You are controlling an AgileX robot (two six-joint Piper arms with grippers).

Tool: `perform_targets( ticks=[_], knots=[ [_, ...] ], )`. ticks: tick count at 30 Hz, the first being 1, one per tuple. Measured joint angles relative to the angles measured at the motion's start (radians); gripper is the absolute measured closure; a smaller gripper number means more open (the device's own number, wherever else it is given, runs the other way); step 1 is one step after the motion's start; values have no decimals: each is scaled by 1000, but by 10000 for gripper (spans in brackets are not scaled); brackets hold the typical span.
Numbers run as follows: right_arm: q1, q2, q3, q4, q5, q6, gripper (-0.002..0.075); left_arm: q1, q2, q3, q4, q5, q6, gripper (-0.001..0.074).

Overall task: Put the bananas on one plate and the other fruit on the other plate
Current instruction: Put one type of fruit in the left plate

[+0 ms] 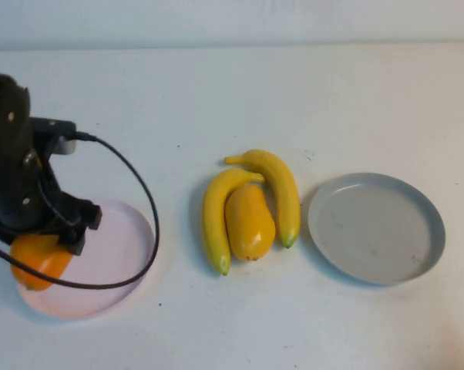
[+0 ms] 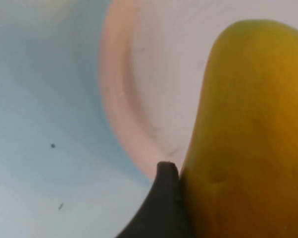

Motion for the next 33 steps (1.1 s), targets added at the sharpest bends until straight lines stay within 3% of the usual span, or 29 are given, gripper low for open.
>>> perform_targets(
  ticks=[6, 20, 25, 33],
  knots=[
    [0, 0, 0, 0, 0, 0, 743, 96, 23, 65, 8, -106, 2, 169],
    [0, 0, 0, 0, 0, 0, 743, 102, 147, 66, -4, -204, 106, 167],
    [0, 0, 0, 0, 0, 0, 743, 106, 140, 66, -13, -204, 128, 71],
    [0, 0, 0, 0, 0, 0, 743, 85, 35, 69, -26, -204, 96, 66]
  ],
)
